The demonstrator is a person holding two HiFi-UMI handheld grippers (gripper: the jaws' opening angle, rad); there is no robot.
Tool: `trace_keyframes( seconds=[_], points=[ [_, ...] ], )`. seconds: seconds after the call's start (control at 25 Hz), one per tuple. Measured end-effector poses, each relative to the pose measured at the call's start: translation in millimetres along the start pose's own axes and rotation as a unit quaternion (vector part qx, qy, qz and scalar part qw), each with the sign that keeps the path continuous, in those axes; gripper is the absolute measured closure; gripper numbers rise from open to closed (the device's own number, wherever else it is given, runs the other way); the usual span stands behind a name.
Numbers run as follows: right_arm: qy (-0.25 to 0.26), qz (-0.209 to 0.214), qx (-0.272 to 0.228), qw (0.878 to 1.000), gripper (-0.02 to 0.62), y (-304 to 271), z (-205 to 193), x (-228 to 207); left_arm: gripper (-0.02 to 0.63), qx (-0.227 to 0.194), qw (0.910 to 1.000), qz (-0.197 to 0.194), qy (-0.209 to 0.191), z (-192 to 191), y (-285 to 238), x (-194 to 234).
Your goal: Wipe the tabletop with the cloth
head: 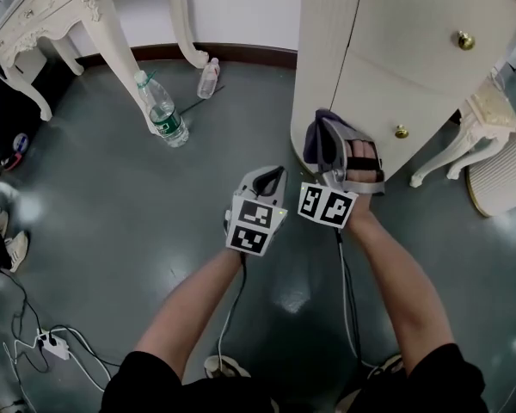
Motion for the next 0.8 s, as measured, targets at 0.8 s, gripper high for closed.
trace_keyframes(
  seconds=[0.8],
  points=[
    [-0.025, 0.085, 0.018, 0.996, 0.569, 27.6, -36.5, 109.0, 0.598, 0.022, 0.9982, -0.037, 0.042, -63.6, -26.1, -25.3]
  ],
)
Point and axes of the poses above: the fingertips, and each gripper's own axes: y backward along the fingers, x to its left, z out of its top, the point moved 2 cm from there along y, backward along the fingers, and after that the axes turned 6 degrees about -z, right-handed, at the moved point
